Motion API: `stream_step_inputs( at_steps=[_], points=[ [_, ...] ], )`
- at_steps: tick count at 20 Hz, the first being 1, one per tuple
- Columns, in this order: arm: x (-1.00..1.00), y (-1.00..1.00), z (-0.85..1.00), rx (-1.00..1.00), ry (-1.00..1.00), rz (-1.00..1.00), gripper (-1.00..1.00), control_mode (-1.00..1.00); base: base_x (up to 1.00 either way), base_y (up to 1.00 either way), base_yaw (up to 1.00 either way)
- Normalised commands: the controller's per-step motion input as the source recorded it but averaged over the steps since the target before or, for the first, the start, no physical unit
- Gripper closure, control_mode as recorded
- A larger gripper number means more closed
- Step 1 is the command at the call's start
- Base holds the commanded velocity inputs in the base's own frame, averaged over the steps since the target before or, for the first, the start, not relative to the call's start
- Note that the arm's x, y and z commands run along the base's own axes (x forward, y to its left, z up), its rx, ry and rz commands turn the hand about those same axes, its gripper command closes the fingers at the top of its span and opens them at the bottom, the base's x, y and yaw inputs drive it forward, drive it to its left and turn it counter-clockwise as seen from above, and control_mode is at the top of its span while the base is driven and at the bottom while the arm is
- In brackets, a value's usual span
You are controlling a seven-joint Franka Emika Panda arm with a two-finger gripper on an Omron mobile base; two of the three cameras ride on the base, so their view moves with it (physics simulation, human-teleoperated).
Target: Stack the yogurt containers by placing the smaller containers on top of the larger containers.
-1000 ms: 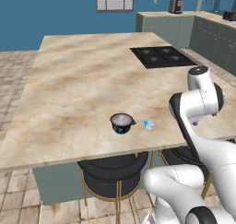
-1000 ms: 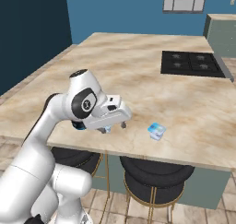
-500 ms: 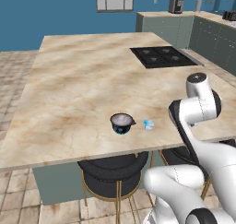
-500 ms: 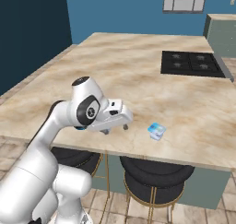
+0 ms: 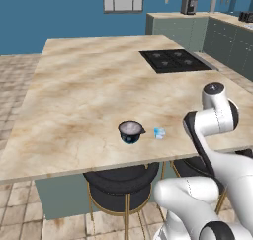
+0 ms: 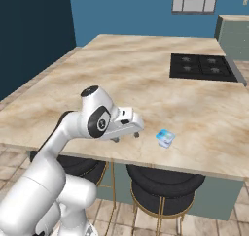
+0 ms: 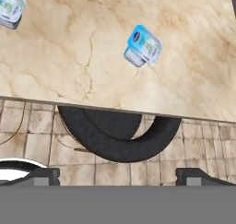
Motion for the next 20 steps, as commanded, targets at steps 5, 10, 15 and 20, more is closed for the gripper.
stream_step_inputs(
  at_steps=[5, 10, 15, 20],
  points=[
    [0.15, -0.17, -0.05, 0.0, -0.01, 0.0, -1.0, -1.0, 0.0, 0.0, 0.0],
    [0.23, -0.09, -0.1, 0.0, -0.02, 0.0, -1.0, -1.0, 0.0, 0.0, 0.0],
    [0.29, -0.04, -0.14, 0.0, -0.01, 0.01, -1.0, -1.0, 0.0, 0.0, 0.0],
    [0.26, -0.05, -0.14, 0.0, 0.0, 0.01, -1.0, -1.0, 0.0, 0.0, 0.0]
  ],
)
